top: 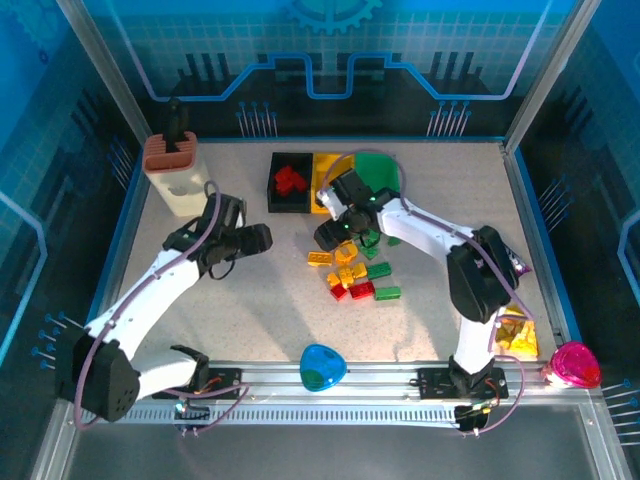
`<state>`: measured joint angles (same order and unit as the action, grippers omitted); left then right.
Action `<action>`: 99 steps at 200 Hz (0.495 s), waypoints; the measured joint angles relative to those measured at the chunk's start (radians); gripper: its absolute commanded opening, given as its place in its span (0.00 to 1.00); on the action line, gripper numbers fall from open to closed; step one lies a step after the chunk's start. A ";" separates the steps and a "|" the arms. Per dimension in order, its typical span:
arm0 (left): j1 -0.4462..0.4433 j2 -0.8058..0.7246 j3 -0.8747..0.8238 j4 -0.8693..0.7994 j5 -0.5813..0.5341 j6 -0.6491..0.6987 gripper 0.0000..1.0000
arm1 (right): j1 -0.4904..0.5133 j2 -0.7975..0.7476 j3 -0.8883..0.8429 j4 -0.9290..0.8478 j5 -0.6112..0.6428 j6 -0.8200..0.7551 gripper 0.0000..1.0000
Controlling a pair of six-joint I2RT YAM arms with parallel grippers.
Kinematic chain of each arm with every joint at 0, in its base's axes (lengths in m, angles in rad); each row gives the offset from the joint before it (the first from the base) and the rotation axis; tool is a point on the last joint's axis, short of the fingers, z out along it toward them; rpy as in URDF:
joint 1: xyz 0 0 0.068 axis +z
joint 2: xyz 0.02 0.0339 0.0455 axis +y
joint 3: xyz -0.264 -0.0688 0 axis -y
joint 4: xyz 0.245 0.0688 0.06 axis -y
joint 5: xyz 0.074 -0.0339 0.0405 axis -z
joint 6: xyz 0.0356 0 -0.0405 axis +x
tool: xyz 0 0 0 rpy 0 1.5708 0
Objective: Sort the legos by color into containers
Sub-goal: Pick up the lego from the center of the table.
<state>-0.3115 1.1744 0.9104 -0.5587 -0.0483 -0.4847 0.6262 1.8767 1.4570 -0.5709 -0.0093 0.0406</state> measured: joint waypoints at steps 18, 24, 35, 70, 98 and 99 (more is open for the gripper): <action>0.000 -0.045 -0.037 -0.001 -0.003 -0.012 0.66 | 0.004 0.080 0.077 -0.025 0.001 -0.026 0.76; 0.000 -0.055 -0.043 -0.001 -0.005 -0.014 0.66 | 0.005 0.101 0.098 -0.032 0.003 -0.034 0.75; 0.000 -0.073 -0.054 -0.005 -0.008 -0.015 0.65 | 0.010 0.138 0.134 -0.046 0.009 -0.047 0.74; 0.000 -0.126 -0.084 -0.004 -0.019 -0.016 0.65 | 0.028 0.230 0.237 -0.094 0.042 -0.076 0.69; 0.000 -0.161 -0.118 -0.004 -0.027 -0.032 0.64 | 0.034 0.290 0.297 -0.119 0.080 -0.094 0.66; 0.000 -0.162 -0.119 -0.004 -0.027 -0.033 0.65 | 0.034 0.291 0.298 -0.119 0.081 -0.095 0.66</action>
<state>-0.3115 1.0126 0.7918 -0.5629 -0.0750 -0.5175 0.6601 2.1677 1.7550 -0.6903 0.0715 -0.0540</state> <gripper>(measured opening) 0.646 0.674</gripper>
